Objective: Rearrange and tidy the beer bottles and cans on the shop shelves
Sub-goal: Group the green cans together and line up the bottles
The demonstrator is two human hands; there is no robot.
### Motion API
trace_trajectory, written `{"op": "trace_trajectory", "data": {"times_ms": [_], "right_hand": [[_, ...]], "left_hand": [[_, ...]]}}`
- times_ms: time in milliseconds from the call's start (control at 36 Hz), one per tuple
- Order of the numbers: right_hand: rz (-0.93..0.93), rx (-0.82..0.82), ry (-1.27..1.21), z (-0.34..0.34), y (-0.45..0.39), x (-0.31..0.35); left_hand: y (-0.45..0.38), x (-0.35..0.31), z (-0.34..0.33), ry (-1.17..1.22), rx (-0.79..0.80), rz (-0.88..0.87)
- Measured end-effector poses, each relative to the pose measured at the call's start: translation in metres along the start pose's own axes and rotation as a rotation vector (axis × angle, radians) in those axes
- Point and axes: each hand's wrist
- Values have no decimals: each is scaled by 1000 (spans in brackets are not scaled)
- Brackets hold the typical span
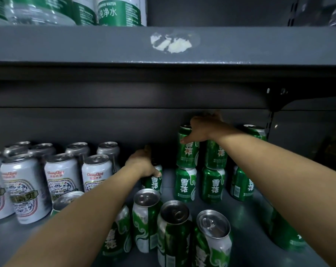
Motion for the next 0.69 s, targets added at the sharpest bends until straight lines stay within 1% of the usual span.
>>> {"op": "trace_trajectory", "data": {"times_ms": [28, 83, 111, 139, 167, 222, 250, 278, 306, 361, 389, 417, 528, 611, 694], "right_hand": [[-3, -25, 33, 0, 1, 1], [-12, -173, 63, 1, 5, 3], [-1, -252, 27, 3, 9, 4], [27, -289, -46, 6, 13, 5], [75, -271, -146, 9, 18, 6], [163, -95, -300, 13, 31, 6], [188, -25, -336, 14, 39, 5], [191, -8, -331, 13, 47, 3], [171, -47, -297, 12, 54, 0], [107, -203, -204, 7, 62, -5], [96, -255, -184, 4, 63, -7], [97, -262, -173, 1, 63, -8], [111, -94, -119, -11, 53, -8], [139, -116, -102, -13, 48, -7], [158, -128, -53, -11, 44, -5]], "left_hand": [[1, 0, 0, 10, 6, 0], [2, 2, 0, 22, 15, 1], [3, 2, -1, 22, 20, 0], [4, 2, 0, 20, 22, -3], [4, 2, 0, 18, 19, -2], [6, 0, 1, 14, 14, -3], [6, 0, 1, 16, 8, -2], [7, 0, 1, 23, 4, 3], [7, -1, 0, 29, 2, 4], [9, -3, 0, 32, 6, 4], [10, -5, 1, 28, 10, 4], [12, -6, 1, 19, 14, 5], [18, -13, 2, -70, 15, 6], [19, -19, 5, -165, -21, 6], [19, -29, 12, -173, -62, -42]]}}
Point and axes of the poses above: each hand's wrist, its own y-axis away from the middle knuckle, its own z-axis out of the back of the hand, x = y × z, and after that the axes turned 3 degrees about x, right-handed
